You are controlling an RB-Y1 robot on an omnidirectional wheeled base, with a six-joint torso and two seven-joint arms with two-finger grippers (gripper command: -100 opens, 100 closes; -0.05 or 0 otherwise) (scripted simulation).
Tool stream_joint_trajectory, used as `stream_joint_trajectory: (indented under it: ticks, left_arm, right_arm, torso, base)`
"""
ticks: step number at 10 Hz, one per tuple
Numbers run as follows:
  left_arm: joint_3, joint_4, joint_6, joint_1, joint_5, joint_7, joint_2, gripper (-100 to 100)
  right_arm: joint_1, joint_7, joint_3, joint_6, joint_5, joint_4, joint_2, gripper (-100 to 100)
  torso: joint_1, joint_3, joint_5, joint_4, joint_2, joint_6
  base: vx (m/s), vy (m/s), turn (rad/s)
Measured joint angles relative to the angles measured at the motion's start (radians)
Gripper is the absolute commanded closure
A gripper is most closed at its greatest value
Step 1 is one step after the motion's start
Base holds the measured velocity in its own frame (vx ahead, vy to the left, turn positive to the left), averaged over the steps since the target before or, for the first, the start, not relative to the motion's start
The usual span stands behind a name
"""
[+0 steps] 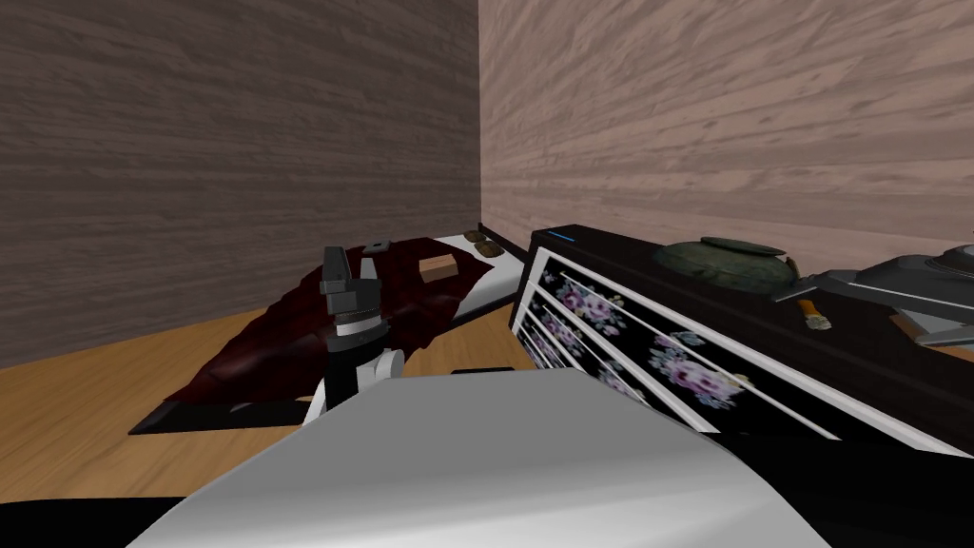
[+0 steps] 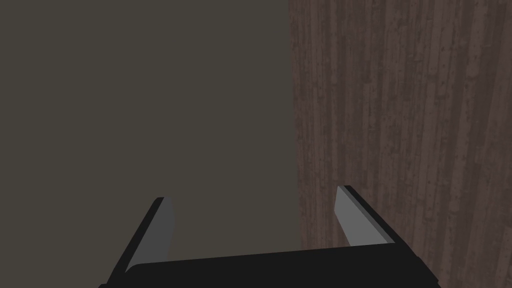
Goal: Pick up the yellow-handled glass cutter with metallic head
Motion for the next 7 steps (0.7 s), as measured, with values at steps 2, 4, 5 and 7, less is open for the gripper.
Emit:
stream_joint_trajectory:
  ticks: [2,4,5,7]
  left_arm:
    - [0.000,0.000,0.000,0.000,0.000,0.000,0.000,0]
    - [0.000,0.000,0.000,0.000,0.000,0.000,0.000,0]
    - [0.000,0.000,0.000,0.000,0.000,0.000,0.000,0]
    - [0.000,0.000,0.000,0.000,0.000,0.000,0.000,0]
  right_arm:
    - [0.000,0.000,0.002,-0.002,0.000,-0.002,-0.001,-100]
    - [-0.006,0.047,0.015,0.008,-0.005,0.015,0.016,-100]
    - [-0.002,0.071,0.009,0.010,-0.004,0.027,0.027,-100]
    - [-0.001,0.117,0.010,0.014,-0.006,0.048,0.045,-100]
  torso:
    - [-0.001,0.002,0.000,0.001,0.003,0.000]
    - [0.002,-0.002,0.000,-0.001,-0.003,0.000]
    - [0.002,-0.003,0.000,-0.001,-0.005,0.000]
    - [0.001,-0.002,0.000,-0.001,-0.003,0.000]
  base:
    - [0.041,0.010,-0.124]
    - [0.164,0.054,-0.169]
    - [0.126,0.041,-0.159]
    - [0.111,0.040,-0.162]
